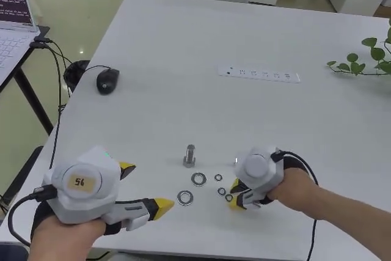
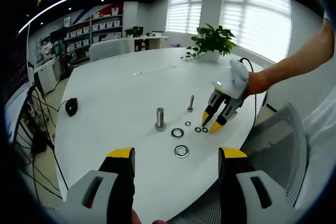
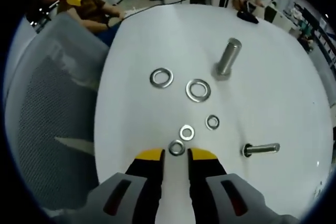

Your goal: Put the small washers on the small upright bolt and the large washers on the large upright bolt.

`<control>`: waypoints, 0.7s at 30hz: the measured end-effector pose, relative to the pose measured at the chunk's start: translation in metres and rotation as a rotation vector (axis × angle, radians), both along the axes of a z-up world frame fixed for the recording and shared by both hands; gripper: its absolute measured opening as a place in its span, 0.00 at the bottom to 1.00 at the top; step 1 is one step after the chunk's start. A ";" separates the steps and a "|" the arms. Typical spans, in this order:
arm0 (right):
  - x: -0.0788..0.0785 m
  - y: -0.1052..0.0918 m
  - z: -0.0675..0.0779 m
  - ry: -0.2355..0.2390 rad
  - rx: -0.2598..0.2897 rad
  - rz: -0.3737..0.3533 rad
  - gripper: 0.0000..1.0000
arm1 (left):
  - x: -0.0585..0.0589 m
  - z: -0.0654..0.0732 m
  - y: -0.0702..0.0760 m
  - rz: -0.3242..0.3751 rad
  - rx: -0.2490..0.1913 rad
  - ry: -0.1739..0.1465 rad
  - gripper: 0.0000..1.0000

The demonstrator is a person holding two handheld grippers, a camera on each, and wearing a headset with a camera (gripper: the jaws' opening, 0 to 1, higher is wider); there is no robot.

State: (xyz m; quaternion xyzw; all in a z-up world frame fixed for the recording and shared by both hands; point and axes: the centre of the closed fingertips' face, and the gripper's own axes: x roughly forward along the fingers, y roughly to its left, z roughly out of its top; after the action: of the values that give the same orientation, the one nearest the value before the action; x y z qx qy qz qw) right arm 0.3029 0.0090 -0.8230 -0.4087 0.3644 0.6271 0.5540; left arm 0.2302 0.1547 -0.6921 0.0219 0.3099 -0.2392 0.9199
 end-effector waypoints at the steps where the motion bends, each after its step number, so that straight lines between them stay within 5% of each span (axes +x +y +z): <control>1: 0.000 0.000 0.000 0.002 -0.001 -0.002 0.19 | 0.000 0.000 0.000 0.000 0.001 0.001 0.64; 13: 0.000 0.002 -0.001 -0.023 -0.032 0.067 0.15 | 0.000 0.000 -0.002 -0.006 0.003 0.001 0.64; 21: 0.004 0.001 -0.001 0.017 0.024 -0.076 0.13 | 0.000 0.001 0.004 0.007 0.006 -0.001 0.64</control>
State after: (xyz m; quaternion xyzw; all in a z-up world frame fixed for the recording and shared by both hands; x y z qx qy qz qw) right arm 0.3064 0.0102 -0.8243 -0.3826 0.3767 0.6135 0.5791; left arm 0.2299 0.1587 -0.6910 0.0239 0.3103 -0.2349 0.9209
